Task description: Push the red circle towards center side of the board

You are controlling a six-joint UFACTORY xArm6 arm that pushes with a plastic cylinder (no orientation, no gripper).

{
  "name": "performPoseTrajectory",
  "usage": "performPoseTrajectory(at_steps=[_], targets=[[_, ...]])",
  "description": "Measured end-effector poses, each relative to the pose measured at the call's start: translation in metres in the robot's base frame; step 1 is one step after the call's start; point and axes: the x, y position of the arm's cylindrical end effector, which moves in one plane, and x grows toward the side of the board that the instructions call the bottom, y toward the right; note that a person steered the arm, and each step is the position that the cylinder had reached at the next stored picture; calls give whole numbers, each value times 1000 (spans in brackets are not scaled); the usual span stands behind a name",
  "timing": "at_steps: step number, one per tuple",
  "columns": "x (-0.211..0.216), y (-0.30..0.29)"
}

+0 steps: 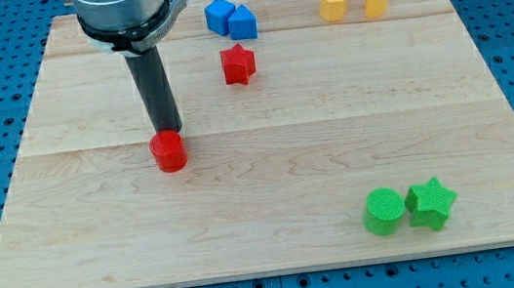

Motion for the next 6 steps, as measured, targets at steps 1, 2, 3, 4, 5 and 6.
performPoseTrajectory(at_steps=[1, 2, 3, 4, 5, 6], targets=[[14, -54], [54, -47], [61, -16], [45, 38], [21, 74], [30, 124]])
